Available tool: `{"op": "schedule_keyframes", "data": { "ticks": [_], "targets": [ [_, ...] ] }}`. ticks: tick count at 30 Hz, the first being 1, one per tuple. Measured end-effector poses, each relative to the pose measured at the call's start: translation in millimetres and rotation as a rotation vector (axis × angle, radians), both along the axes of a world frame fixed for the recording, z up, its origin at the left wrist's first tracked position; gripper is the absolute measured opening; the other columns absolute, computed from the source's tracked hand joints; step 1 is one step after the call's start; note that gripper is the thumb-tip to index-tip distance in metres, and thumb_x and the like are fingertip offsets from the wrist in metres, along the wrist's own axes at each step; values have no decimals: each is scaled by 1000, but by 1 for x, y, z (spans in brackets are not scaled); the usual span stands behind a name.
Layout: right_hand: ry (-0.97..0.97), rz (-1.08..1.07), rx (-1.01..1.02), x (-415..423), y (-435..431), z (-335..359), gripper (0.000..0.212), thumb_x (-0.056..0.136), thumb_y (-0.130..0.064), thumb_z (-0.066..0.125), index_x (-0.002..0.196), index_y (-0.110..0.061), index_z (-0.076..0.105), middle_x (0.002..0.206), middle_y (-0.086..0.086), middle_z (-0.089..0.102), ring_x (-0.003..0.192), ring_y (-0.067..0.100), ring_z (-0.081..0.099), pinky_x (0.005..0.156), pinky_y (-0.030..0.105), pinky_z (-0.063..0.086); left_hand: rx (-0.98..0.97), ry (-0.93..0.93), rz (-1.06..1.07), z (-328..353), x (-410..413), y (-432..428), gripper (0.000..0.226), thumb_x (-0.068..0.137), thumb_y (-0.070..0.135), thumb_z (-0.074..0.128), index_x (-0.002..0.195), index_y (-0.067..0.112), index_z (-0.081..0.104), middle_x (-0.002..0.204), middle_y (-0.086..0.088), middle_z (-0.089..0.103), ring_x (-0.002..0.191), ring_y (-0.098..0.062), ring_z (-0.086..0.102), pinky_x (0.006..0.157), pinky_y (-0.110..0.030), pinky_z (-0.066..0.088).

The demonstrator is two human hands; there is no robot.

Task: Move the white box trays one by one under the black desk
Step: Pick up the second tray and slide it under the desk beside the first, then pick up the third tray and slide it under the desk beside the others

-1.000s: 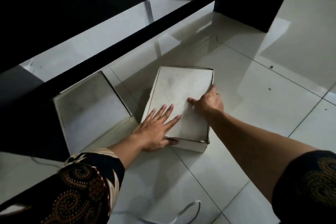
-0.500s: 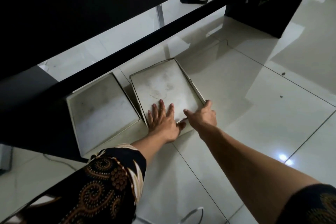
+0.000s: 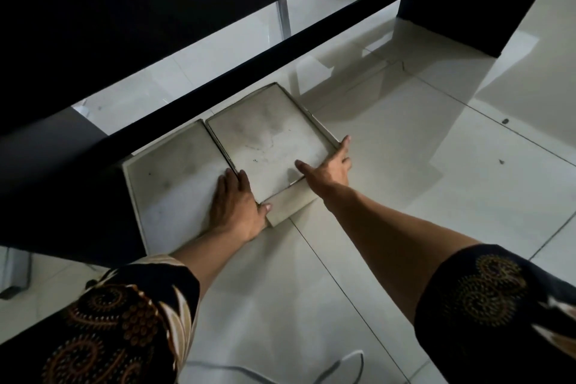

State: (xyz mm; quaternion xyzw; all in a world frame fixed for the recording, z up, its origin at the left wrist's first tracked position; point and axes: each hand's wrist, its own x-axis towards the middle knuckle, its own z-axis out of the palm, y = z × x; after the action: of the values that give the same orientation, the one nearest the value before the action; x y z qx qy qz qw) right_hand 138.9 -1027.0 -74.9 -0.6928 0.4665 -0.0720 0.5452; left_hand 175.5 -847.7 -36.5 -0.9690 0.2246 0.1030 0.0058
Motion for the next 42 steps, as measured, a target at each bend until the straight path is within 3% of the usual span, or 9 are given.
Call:
{"op": "schedule_keyframes", "data": {
  "ticks": [3,5,7,12,16,19,23,30,42],
  "targets": [
    [-17,22,-8,6,20,-6,135,72,-36,85,147,-45,-27,165,20,-5,126,43,53,93,38,46,18,-33,-41,-4,1,6,74,98,43,45,157,12,10,164,-19,0,151,-34,2,122,-40,11],
    [-6,12,-47,8,27,-7,133,75,-24,81,146,-46,-30,165,20,-7,112,42,62,78,33,46,17,-40,-61,-7,2,8,70,100,39,44,157,14,11,164,-18,0,151,-34,2,121,-39,12],
    [-4,-1,-46,10,29,-6,131,78,-17,76,144,-47,-32,165,19,-8,99,40,65,71,34,48,11,-41,-64,-9,3,10,69,100,36,46,157,16,12,164,-16,-1,151,-33,1,121,-39,13],
    [18,35,-44,5,26,-3,130,80,-20,76,144,-46,-34,165,20,-9,117,42,60,76,32,46,15,-18,-56,-10,2,12,69,101,34,44,157,17,7,165,-14,-5,152,-31,-3,121,-41,14],
    [43,82,-15,2,22,3,129,81,-42,79,145,-41,-33,165,22,-5,132,44,47,104,46,45,71,28,-38,-7,2,8,73,100,40,41,157,15,1,164,-13,-11,152,-31,-7,121,-42,9],
    [74,154,-45,-10,24,15,126,81,-54,74,149,-36,-30,163,20,12,135,43,44,106,49,43,109,84,-19,5,0,1,78,97,51,39,157,15,4,165,-15,-8,152,-33,-3,122,-44,7],
    [127,202,-82,-47,25,45,121,82,-62,68,152,-31,-25,164,18,11,142,39,35,111,49,38,142,66,-98,35,-30,-13,73,97,55,35,157,22,9,165,-14,0,151,-34,5,123,-45,9],
    [224,189,-113,-131,10,127,117,83,-62,65,155,-27,-21,166,18,0,150,36,19,117,49,29,137,140,-182,114,-102,-39,71,98,58,29,157,28,4,166,-7,-6,152,-29,-4,124,-44,4],
    [320,189,-159,-225,31,317,114,83,-64,64,155,-29,-18,167,13,-3,152,32,11,116,47,28,105,192,-241,303,-180,-33,72,98,57,29,157,28,1,165,-10,-9,152,-31,-8,123,-45,4]
  ]
}}
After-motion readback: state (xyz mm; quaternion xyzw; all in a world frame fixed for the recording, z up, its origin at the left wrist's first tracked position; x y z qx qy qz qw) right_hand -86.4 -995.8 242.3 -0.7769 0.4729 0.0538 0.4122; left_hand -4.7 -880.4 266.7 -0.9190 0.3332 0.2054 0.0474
